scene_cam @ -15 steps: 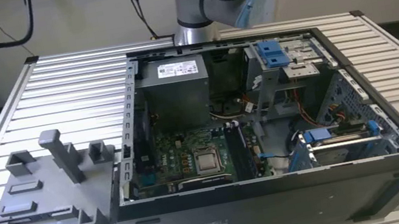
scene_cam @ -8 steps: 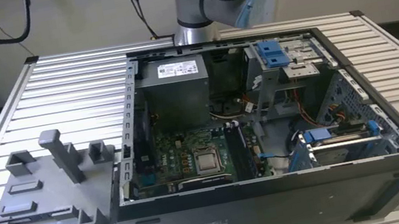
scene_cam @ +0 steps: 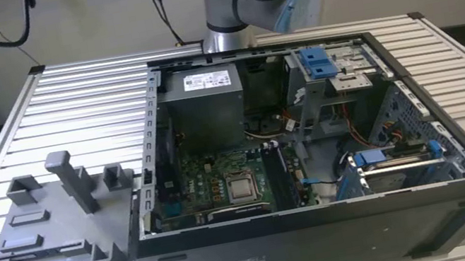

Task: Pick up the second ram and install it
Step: 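Pick up the second ram and move it above second insertion slot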

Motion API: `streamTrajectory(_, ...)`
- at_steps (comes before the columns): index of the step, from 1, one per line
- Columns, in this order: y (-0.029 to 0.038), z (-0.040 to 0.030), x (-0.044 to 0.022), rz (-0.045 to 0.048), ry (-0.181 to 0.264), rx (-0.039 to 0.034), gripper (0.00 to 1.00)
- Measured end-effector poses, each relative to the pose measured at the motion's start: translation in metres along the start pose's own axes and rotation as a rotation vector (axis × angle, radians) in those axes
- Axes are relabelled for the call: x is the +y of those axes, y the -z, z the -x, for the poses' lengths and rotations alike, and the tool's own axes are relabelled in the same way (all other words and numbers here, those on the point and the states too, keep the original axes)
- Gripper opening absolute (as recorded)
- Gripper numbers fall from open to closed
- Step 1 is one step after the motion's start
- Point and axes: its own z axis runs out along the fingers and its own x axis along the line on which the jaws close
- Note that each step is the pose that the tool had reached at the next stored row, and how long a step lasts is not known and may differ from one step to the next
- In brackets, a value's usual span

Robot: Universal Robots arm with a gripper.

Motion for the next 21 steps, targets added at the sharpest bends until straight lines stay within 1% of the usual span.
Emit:
streamTrajectory(2,0.0,0.0,0.0,-0.0001,0.014,0.0005,0.11)
streamTrajectory(6,0.0,0.0,0.0,-0.0004,0.015,0.0008,0.11)
streamTrajectory(7,0.0,0.0001,-0.0001,-0.002,0.019,0.002,0.11)
streamTrajectory(15,-0.0012,0.0,0.0,-0.0047,0.16,0.0083,0.11)
streamTrajectory(21,-0.002,0.0,-0.0001,-0.0094,0.263,0.0152,0.11)
